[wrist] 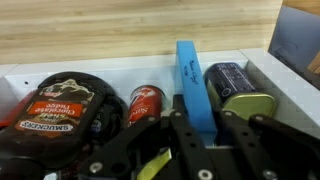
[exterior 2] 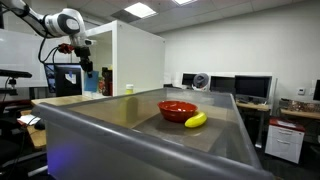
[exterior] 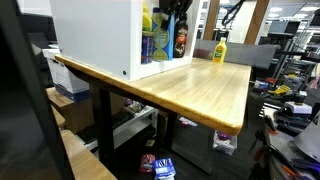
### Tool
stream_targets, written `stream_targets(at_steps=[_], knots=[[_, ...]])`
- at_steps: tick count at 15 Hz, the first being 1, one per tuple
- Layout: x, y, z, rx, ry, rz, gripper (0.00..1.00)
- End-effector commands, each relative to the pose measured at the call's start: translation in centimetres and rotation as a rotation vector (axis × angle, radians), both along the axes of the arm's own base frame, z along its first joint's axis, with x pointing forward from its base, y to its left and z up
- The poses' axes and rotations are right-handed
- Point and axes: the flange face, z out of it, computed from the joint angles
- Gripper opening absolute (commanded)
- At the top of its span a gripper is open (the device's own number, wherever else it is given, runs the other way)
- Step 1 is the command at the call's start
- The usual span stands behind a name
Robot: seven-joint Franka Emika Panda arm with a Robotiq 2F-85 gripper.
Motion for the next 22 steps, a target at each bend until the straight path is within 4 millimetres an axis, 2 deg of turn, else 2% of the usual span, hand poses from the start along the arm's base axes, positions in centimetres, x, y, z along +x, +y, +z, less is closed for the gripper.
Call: stream_targets(at_steps=[1,15,22], knots=[[0.3,0.34,0.2,0.042,0.0,-0.025,0.06],[0.61,0.24,0.66,-0.09,-0.06,-0.004,0.06],[0.81,0.57,1.04,-0.057,-0.065,-0.013,0.06]])
